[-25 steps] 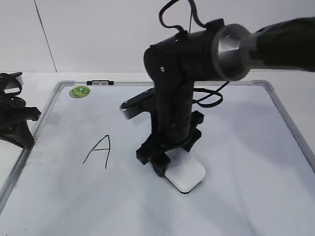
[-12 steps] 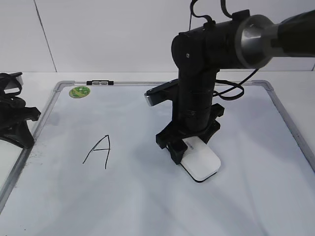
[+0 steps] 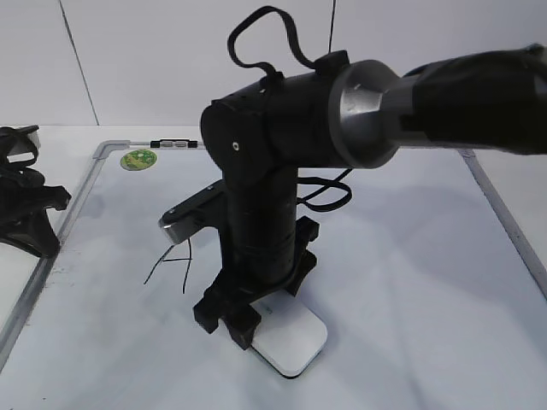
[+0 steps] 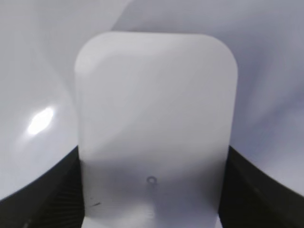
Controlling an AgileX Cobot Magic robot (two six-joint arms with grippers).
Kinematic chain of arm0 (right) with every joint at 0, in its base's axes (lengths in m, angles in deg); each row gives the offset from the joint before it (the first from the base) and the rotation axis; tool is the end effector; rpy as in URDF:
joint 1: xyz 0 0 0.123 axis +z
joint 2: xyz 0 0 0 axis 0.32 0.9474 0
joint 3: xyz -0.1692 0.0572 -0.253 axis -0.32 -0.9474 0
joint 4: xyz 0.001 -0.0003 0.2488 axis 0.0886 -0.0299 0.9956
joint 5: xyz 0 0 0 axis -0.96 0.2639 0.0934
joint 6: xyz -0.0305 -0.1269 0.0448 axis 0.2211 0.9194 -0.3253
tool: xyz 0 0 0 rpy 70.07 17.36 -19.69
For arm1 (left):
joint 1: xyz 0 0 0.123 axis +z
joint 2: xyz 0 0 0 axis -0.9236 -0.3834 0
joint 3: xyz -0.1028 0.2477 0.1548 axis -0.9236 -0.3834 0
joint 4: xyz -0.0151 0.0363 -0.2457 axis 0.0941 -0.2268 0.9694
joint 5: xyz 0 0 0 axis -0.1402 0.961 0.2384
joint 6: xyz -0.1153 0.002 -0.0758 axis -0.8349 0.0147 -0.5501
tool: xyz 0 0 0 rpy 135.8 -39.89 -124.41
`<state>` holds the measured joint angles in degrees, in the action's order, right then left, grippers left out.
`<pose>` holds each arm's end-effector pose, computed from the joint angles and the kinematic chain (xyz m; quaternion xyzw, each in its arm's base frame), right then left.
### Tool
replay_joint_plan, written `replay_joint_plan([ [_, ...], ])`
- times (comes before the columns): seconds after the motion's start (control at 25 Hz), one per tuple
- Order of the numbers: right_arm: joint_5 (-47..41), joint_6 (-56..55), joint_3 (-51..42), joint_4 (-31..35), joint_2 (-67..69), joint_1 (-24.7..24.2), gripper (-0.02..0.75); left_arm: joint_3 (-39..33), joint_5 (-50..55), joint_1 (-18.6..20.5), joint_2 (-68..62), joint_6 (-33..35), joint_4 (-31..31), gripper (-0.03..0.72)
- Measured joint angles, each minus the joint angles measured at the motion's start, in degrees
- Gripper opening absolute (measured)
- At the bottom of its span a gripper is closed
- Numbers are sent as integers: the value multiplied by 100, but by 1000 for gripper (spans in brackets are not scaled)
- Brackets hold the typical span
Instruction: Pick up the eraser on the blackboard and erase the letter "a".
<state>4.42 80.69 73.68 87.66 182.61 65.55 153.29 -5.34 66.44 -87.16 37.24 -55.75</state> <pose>0.2880 0.3108 0.1479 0.4220 -0.9066 -0.0054 0.0069 0.3657 -0.0416 0.1307 0.0138 0.9898 -0.1285 0.0597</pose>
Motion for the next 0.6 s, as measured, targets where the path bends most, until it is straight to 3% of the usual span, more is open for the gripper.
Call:
replay_joint_plan([
  [0.6, -329, 11, 205, -524, -352, -74, 563, 0, 0, 0, 0, 0, 0, 32],
])
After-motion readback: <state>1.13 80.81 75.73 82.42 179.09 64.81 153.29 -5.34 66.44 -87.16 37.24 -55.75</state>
